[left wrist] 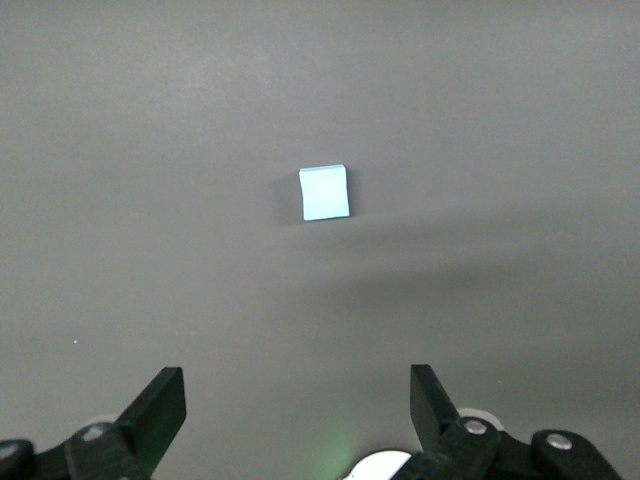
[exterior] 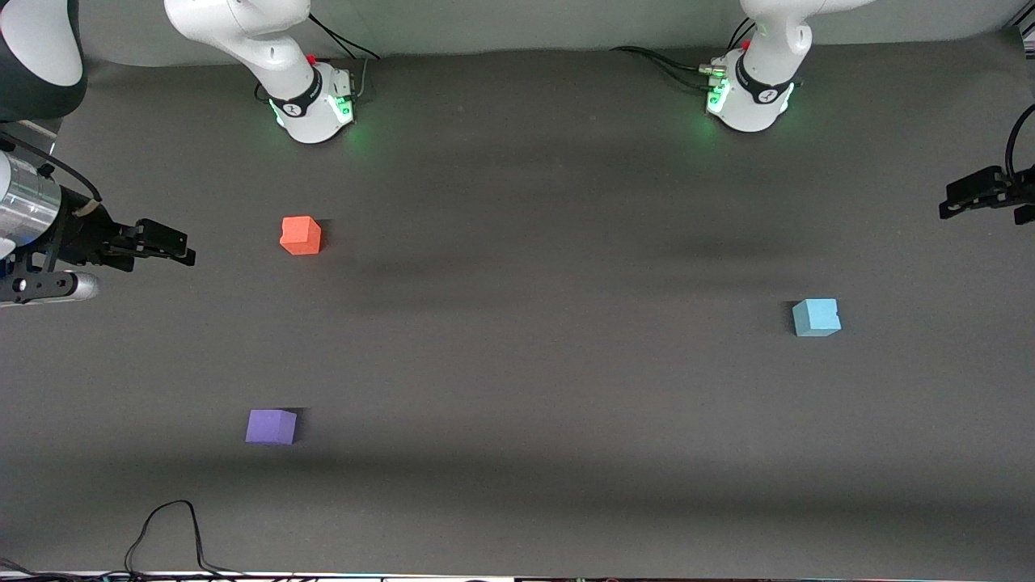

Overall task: Place blue block between orange and purple blocks
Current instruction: 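Move the left gripper over the light-blue cube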

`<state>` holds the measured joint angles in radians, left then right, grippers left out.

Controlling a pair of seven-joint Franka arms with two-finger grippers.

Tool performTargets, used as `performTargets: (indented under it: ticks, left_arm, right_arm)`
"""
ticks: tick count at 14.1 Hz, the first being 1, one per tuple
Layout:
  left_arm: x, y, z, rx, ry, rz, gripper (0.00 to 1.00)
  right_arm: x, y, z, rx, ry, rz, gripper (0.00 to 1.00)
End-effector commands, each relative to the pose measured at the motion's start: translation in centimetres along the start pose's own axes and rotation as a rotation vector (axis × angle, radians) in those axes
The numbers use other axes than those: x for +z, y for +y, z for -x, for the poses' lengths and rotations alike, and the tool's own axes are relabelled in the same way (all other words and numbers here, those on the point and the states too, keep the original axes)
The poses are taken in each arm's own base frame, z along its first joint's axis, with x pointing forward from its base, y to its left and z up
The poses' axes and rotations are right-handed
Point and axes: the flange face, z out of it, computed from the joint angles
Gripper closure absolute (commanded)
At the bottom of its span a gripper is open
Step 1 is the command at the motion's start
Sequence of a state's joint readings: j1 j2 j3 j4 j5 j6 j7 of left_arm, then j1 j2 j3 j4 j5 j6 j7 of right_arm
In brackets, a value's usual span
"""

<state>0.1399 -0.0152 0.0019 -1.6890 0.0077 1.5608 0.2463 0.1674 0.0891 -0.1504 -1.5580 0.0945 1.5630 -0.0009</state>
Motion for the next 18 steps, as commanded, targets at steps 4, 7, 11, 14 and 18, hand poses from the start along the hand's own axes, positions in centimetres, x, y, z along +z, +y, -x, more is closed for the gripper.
performTargets:
  ticks: [4, 7, 11, 14, 18]
  left_arm:
    - [8.7, 2.6, 0.5, 0.063, 0.046, -0.019, 0.00]
    - [14.7, 3.2, 0.4, 0.078, 0.071, -0.025, 0.00]
    - [21.0, 3.1, -1.0, 0.084, 0.074, -0.025, 0.00]
    - [25.2, 2.8, -2.5, 0.091, 0.075, -0.023, 0.00]
    - [30.7, 2.2, -4.4, 0.112, 0.105, -0.049, 0.00]
  right_arm:
    - [0.1, -0.1, 0.1, 0.018, -0.003, -0.013, 0.00]
    - [0.2, -0.1, 0.0, 0.017, -0.002, -0.013, 0.00]
    - [0.8, 0.0, 0.0, 0.019, -0.003, -0.013, 0.00]
    - [0.9, 0.0, 0.0, 0.020, -0.005, -0.013, 0.00]
    - [1.1, -0.1, -0.2, 0.021, -0.002, -0.024, 0.00]
